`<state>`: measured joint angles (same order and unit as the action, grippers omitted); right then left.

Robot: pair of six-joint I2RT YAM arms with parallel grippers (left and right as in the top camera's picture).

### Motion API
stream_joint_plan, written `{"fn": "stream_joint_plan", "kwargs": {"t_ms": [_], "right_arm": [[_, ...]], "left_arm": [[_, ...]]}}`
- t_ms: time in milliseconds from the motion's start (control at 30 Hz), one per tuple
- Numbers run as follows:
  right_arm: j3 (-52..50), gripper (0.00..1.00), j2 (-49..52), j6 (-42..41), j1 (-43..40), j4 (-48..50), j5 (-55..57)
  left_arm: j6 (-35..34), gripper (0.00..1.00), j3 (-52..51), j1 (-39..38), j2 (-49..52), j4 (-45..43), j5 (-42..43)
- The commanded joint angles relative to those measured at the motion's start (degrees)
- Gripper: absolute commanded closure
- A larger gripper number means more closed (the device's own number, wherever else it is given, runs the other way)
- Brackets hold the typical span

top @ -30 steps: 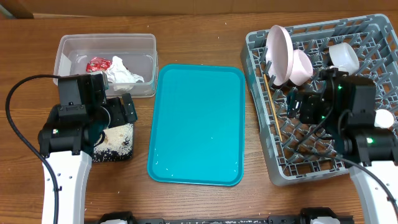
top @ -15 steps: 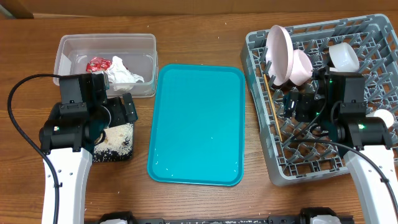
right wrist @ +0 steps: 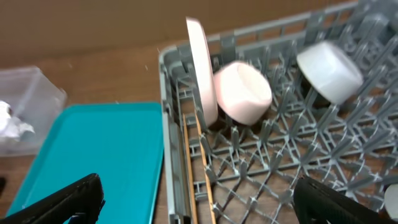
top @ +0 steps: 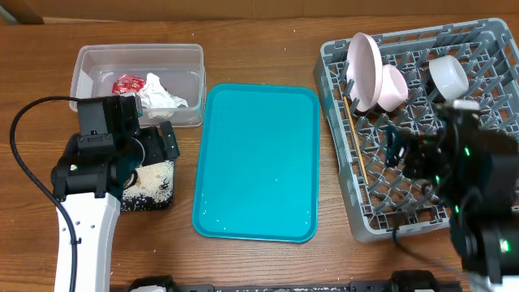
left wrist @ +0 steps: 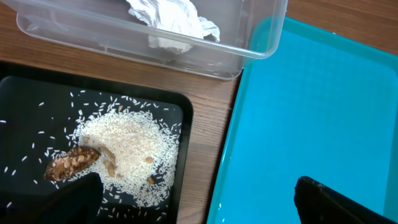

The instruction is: Sort waste into correct bins and load items into the dishwasher

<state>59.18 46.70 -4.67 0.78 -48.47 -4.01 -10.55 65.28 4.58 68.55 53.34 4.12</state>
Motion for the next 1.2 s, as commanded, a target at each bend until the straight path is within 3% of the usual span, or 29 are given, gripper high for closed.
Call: {"fn": "stream_joint_plan", "kwargs": {"t_ms": [0,433,1167], "right_arm": [[-4.2,0.0,-6.49,0.15,-0.2,1.31,0.5],[-30.95,0.0,-29.59,0.2,-0.2,23.74,2.51],[-56.65,0.0,-46.58,0.17,-0.2,57.75,4.22]], "left_arm": [[-0.83,0.0,-0.33,-0.24,0.33,0.0,0.35],[-0.83,0.0,-0.33,-0.24,0.33,0.0,0.35],[-0.83,0.0,-0.33,-0.24,0.33,0.0,0.35]]}}
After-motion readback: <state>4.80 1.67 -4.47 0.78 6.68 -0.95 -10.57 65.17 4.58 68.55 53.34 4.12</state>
